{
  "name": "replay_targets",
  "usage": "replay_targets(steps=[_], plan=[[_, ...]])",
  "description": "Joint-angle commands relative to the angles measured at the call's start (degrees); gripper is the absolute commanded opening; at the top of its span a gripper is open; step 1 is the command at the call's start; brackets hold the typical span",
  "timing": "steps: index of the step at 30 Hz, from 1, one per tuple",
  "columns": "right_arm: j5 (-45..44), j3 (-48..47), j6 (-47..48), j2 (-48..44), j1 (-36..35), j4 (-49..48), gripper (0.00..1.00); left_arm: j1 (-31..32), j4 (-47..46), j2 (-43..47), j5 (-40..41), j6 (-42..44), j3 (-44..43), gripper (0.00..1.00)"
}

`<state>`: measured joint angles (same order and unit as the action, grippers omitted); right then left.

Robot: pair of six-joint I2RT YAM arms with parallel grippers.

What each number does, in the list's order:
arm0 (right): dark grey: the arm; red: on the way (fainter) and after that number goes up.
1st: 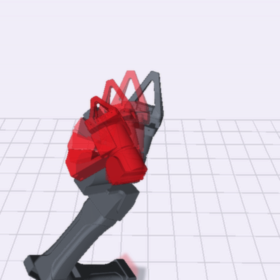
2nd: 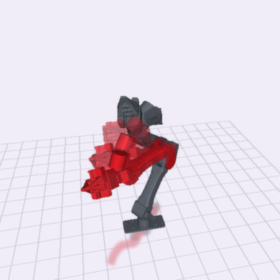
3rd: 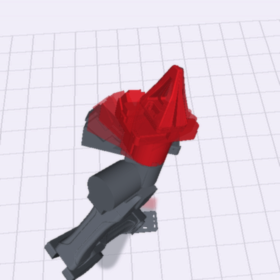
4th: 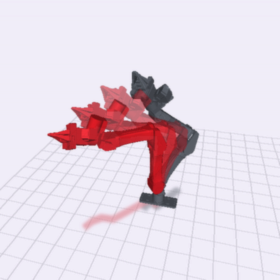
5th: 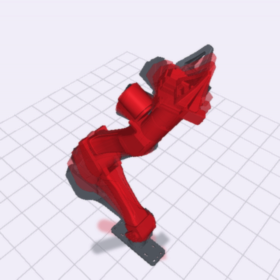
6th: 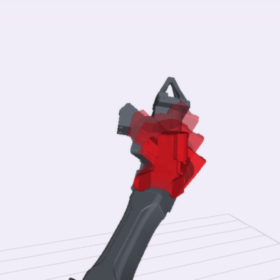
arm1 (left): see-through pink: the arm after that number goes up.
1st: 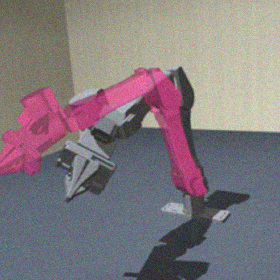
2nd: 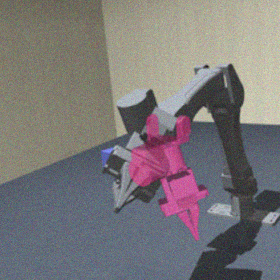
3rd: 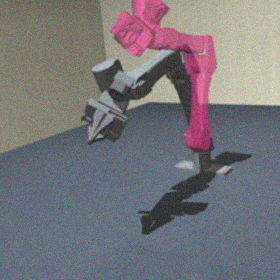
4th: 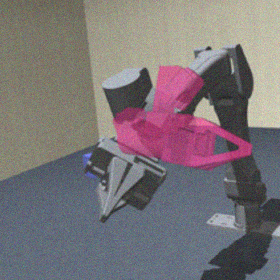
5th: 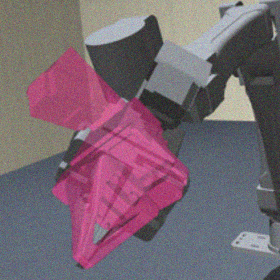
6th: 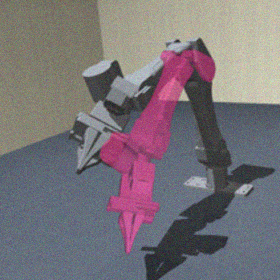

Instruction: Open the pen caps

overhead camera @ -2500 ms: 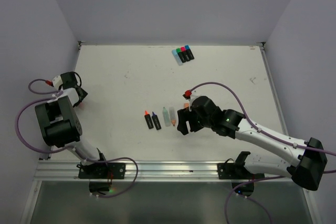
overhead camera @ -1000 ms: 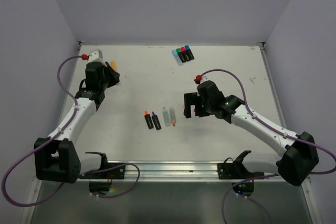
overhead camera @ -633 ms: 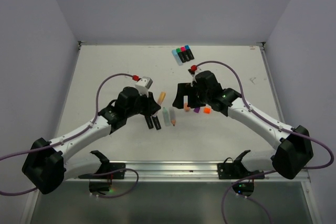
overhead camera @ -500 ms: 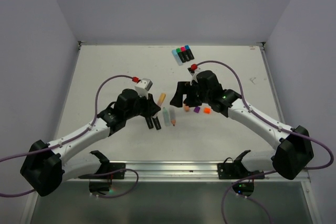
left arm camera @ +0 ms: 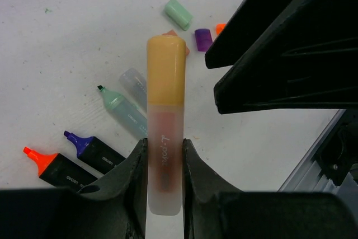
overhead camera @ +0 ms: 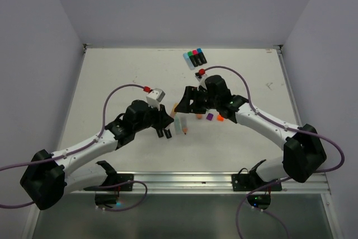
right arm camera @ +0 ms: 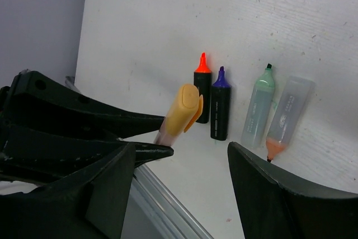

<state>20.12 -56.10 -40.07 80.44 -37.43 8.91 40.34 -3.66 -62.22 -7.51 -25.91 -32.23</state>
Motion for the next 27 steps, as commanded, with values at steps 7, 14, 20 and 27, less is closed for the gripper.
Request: replay_targets(steps=[7, 14, 20, 27], plan=[[2.0, -1.3, -3.5, 2.3, 0.2, -4.6, 0.68, 1.9, -3.8, 1.6, 0.8, -0.5, 0.4, 0.00], [3.0, -0.5, -4.9, 3.9, 0.2, -7.9, 0.61, 2.1, -3.5, 2.3, 1.3, -0.6, 0.6, 0.00], [3.5, 0.3, -5.5, 5.1, 0.3, -8.6, 0.54, 2.4, -3.8, 2.6, 1.3, -1.0, 0.6, 0.00], [5.1, 1.7, -7.0, 6.2, 0.2, -12.6, 0.31, 3.0, -3.7, 2.9, 1.3, -1.1, 0.4, 0.00]])
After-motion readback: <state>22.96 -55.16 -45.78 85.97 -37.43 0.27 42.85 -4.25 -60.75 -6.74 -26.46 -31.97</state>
